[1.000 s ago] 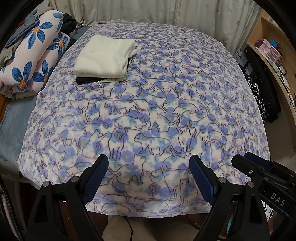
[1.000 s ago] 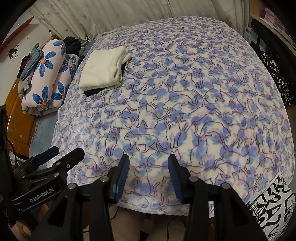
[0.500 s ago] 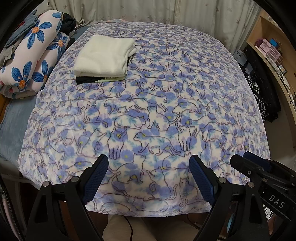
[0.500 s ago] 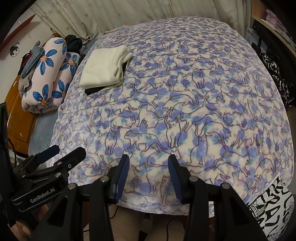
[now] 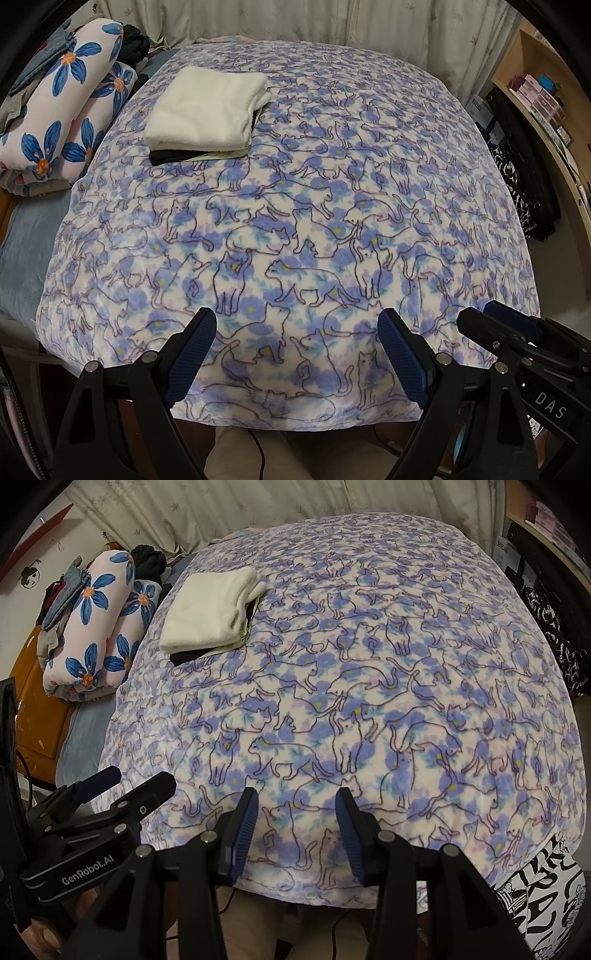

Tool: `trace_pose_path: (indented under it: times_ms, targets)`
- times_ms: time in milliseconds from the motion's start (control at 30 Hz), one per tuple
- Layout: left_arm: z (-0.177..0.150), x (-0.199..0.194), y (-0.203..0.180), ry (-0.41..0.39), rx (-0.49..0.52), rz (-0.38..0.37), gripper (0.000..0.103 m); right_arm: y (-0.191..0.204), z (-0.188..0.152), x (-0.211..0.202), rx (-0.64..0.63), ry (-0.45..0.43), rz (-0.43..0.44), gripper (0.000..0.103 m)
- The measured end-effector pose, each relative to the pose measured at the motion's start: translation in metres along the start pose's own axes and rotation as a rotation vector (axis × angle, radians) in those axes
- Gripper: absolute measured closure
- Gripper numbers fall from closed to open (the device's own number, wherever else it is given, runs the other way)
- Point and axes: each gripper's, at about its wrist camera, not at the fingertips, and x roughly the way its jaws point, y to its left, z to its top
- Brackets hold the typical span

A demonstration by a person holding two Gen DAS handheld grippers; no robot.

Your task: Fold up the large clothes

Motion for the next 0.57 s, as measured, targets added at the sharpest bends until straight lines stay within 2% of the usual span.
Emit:
trace_pose_path:
  times_ms: [567]
  targets:
    - [0.0018, 0.0002, 0.002, 0.002, 0.003, -0.002, 0.015, 0.001, 0.0001, 0.0002, 0.002, 0.0, -0.002, 0.059]
